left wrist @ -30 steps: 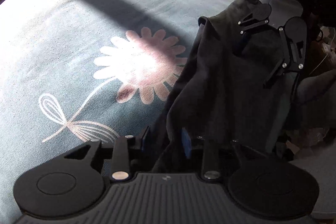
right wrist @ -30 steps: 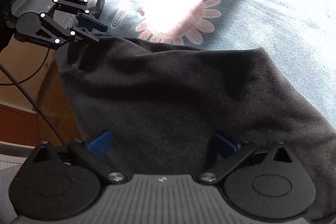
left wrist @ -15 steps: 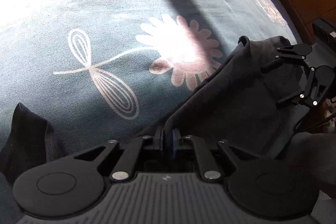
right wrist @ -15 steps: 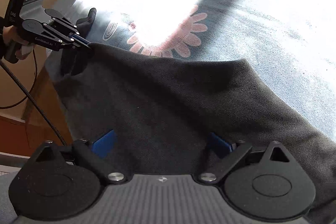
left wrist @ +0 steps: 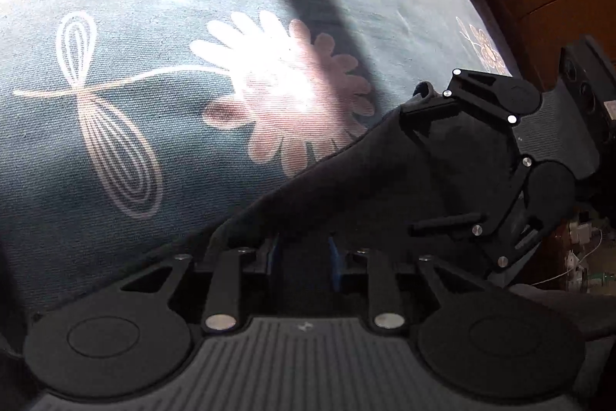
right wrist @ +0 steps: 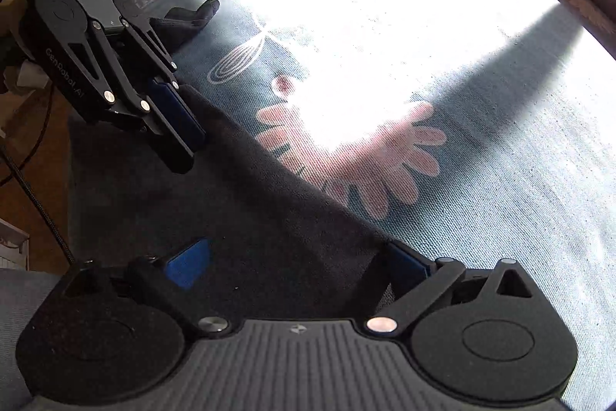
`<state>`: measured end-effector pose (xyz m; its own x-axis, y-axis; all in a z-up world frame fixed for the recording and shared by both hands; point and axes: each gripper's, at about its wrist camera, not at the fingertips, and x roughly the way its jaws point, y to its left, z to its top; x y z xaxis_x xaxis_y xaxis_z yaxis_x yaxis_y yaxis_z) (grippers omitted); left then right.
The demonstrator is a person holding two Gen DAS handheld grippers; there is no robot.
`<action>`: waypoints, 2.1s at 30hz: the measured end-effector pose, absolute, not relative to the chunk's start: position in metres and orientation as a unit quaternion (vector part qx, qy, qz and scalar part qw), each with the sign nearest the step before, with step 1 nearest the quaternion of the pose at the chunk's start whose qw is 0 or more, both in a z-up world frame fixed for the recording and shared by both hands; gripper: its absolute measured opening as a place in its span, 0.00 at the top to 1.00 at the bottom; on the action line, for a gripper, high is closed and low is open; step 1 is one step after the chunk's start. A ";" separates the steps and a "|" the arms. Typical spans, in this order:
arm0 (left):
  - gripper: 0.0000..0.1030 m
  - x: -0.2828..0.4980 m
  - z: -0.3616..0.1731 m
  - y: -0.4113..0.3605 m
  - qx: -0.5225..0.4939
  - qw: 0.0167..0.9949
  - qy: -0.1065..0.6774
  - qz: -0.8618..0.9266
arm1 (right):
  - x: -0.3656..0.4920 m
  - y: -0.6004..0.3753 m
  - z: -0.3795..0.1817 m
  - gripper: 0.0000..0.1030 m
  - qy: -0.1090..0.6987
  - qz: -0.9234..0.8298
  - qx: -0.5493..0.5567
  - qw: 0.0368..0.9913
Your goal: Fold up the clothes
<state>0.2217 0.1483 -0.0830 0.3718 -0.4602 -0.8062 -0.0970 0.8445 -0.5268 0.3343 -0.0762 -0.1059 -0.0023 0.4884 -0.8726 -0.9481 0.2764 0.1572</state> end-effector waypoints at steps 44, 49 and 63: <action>0.46 0.223 -0.078 0.073 -0.075 0.770 0.582 -0.251 | 0.282 -0.203 -0.127 0.00 0.436 0.289 -0.145 0.840; 0.44 0.209 -0.093 0.064 -0.066 0.769 0.591 -0.236 | 0.278 -0.229 -0.122 0.00 0.446 0.241 -0.141 0.851; 0.29 0.189 -0.093 0.045 -0.014 0.803 0.544 -0.243 | 0.274 -0.251 -0.136 0.00 0.452 0.221 -0.087 0.860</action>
